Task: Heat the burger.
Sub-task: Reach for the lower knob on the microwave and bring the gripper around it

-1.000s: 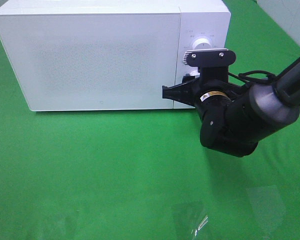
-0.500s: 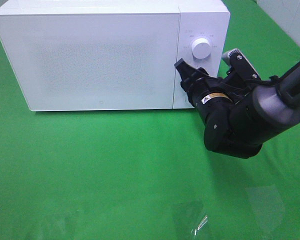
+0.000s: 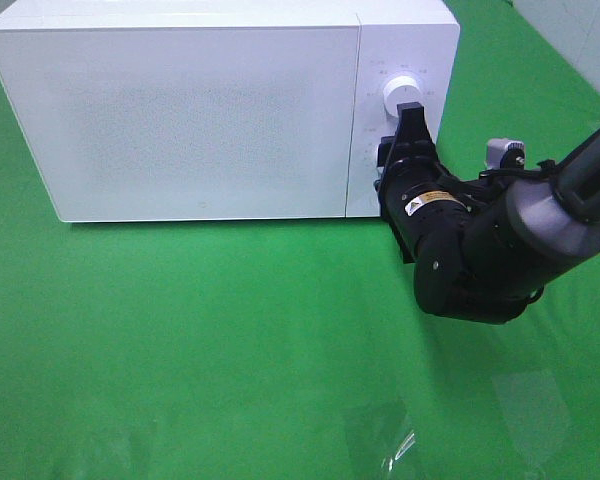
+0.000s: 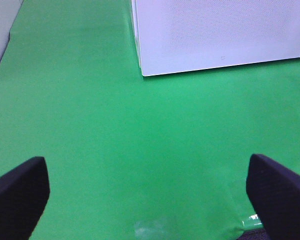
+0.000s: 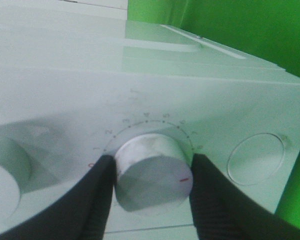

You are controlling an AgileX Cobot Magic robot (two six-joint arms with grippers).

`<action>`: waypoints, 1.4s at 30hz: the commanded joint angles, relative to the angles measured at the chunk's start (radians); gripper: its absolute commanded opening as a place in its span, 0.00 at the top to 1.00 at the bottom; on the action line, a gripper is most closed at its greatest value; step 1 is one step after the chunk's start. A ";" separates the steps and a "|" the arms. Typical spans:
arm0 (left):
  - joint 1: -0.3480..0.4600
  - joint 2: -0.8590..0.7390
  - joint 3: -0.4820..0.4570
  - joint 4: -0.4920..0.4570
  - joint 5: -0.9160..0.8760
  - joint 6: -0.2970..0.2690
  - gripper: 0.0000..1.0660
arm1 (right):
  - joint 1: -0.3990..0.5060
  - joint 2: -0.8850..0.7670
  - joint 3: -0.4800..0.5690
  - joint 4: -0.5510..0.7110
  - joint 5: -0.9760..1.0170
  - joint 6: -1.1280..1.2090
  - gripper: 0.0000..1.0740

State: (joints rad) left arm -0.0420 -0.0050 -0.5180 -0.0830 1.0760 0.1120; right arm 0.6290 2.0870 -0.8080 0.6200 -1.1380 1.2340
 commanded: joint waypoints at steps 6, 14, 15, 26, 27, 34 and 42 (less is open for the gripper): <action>0.002 -0.024 0.000 -0.004 -0.006 -0.004 0.06 | 0.002 -0.016 -0.049 -0.226 -0.094 0.029 1.00; 0.002 -0.024 0.000 -0.004 -0.006 -0.004 0.06 | 0.002 -0.016 -0.049 -0.226 -0.105 -0.008 0.99; 0.002 -0.024 0.000 -0.004 -0.006 -0.004 0.06 | 0.002 -0.016 -0.049 -0.226 -0.105 -0.008 0.99; 0.002 -0.024 0.000 -0.004 -0.006 -0.004 0.06 | 0.002 -0.016 -0.038 -0.194 -0.112 -0.036 0.89; 0.002 -0.024 0.000 -0.004 -0.006 -0.004 0.06 | 0.002 -0.016 -0.038 -0.188 -0.112 -0.036 0.85; 0.002 -0.024 0.000 -0.004 -0.006 -0.004 0.06 | 0.002 -0.016 -0.038 -0.141 -0.111 -0.036 0.69; 0.002 -0.024 0.000 -0.004 -0.006 -0.004 0.06 | 0.002 -0.016 -0.038 -0.120 -0.104 -0.046 0.55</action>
State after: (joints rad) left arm -0.0420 -0.0050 -0.5180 -0.0830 1.0760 0.1120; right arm 0.6290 2.0890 -0.8050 0.6020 -1.1480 1.2010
